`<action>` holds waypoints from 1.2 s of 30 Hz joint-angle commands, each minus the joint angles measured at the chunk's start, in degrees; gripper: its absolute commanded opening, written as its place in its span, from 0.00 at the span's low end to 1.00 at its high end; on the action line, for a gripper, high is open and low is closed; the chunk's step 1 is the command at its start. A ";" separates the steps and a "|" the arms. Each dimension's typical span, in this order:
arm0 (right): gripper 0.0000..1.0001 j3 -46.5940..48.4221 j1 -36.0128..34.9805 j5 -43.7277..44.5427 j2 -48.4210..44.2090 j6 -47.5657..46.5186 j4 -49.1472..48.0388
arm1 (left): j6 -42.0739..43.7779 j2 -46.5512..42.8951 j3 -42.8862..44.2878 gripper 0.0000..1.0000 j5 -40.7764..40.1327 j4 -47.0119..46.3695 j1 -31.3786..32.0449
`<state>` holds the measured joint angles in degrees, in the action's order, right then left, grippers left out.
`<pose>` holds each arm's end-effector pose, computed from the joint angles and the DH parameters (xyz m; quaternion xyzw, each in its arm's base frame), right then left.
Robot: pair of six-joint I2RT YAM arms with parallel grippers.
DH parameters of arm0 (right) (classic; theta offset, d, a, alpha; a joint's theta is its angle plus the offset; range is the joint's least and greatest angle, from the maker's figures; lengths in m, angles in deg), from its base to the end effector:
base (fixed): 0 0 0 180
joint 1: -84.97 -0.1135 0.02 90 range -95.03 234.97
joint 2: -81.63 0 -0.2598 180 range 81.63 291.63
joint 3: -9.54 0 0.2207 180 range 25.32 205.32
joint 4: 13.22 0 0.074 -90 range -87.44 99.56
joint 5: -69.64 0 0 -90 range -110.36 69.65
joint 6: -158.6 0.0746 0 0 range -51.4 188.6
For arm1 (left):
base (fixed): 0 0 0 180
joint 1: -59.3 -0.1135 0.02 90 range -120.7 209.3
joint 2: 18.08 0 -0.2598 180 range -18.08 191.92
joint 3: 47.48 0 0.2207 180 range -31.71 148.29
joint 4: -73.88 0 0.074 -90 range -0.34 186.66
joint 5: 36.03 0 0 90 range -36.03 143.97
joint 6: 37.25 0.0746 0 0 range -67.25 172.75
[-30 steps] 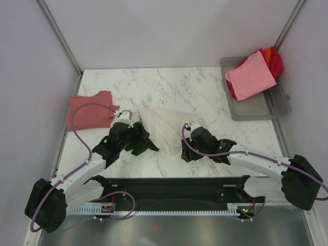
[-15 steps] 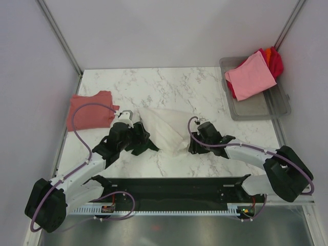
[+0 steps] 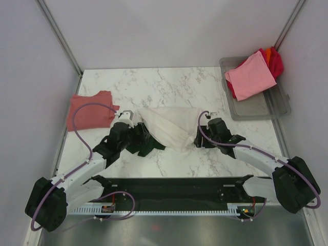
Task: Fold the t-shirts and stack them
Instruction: Flatten the tshirt out
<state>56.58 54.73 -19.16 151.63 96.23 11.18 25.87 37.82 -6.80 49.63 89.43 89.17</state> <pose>0.2038 0.1170 0.1622 -0.0174 0.9314 0.1674 0.3229 0.1891 -0.1021 0.1948 0.0040 0.8689 -0.2057 0.4501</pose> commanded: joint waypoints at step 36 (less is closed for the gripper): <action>0.54 6.70 -5.35 -4.18 12.88 0.57 -2.99 | 2.44 0.26 2.08 0.89 0.03 -2.14 0.02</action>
<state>60.89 50.41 -26.09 162.52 97.87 9.74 25.90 37.88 -6.80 49.65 89.43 89.17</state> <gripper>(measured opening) 0.540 0.888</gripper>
